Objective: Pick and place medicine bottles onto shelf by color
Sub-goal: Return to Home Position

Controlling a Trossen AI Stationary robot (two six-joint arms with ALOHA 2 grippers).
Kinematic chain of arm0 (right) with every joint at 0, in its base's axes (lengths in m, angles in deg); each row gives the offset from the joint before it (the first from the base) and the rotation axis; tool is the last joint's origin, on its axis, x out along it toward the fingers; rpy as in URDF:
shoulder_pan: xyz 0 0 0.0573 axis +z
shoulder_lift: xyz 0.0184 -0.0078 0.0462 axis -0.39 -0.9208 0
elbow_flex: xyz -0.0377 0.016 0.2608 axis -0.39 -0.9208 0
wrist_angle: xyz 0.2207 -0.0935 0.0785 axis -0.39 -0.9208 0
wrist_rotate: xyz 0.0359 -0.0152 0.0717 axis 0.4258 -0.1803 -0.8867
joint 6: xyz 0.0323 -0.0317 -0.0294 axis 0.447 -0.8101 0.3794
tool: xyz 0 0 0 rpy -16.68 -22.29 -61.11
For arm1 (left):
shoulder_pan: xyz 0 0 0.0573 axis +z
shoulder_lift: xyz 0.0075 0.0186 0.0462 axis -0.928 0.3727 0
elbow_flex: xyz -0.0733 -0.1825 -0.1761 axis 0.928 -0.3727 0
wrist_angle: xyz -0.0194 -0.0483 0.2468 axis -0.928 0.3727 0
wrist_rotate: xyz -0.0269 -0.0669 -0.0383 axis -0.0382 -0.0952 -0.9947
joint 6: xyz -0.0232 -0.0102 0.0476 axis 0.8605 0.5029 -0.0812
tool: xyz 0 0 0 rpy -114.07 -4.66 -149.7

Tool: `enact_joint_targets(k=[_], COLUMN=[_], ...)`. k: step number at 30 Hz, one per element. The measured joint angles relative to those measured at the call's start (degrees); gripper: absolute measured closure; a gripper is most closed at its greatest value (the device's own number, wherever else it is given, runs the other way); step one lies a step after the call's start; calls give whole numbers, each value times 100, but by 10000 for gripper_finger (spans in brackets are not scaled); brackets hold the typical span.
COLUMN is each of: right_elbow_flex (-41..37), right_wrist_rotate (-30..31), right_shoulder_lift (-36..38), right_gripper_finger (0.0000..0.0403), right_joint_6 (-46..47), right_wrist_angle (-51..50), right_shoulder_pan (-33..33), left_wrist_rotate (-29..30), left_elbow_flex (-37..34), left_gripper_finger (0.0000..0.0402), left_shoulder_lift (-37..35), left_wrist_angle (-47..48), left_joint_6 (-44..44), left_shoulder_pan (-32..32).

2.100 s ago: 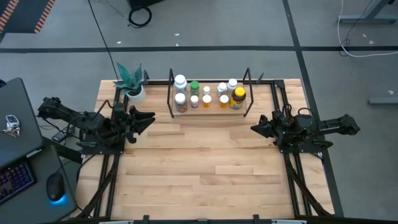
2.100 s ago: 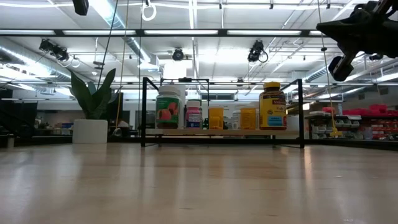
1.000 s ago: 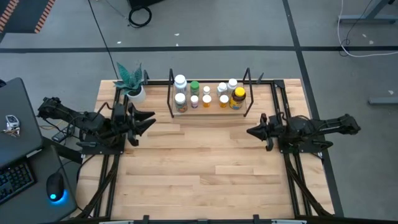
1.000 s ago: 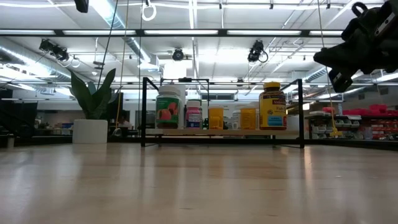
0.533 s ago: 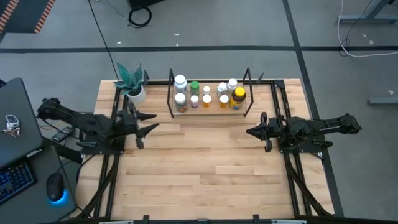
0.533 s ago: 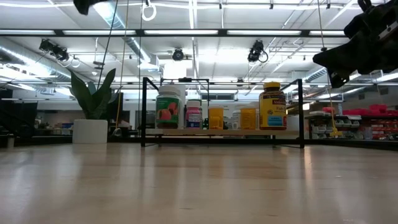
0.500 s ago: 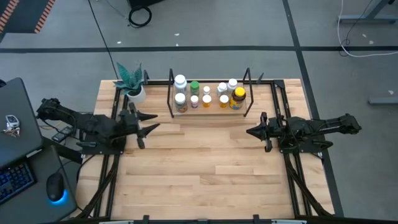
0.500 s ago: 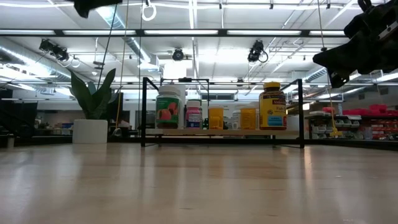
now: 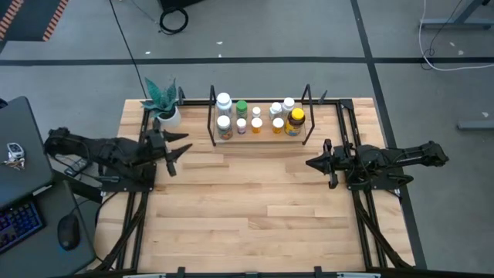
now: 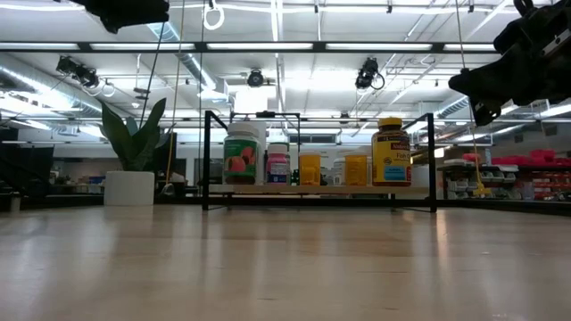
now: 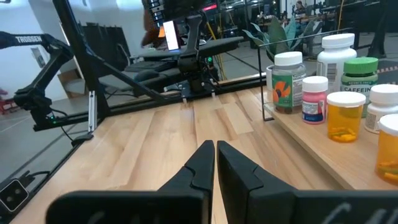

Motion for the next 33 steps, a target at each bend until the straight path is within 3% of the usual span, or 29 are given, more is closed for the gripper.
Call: enact_joint_targets(k=[11, 18, 25, 33], right_elbow_flex=[0, 0, 0, 0], right_wrist_rotate=[2, 2, 2, 0], right_shoulder_lift=[0, 0, 0, 0], right_gripper_finger=[378, 378, 376, 376], right_joint_6=[2, 2, 4, 4], right_wrist_angle=[1, -1, -1, -3], right_shoulder_pan=[0, 0, 0, 0], left_wrist_rotate=[-134, -595, -393, -70], left_elbow_flex=[-65, -1536, -2902, -3270], left_gripper_finger=[230, 230, 230, 230], left_shoulder_lift=[-878, -1546, -1931, -2103], left_wrist_angle=[696, -741, -2548, -2429], left_joint_6=[94, 538, 695, 1102], left_shoulder_pan=[73, 73, 73, 77])
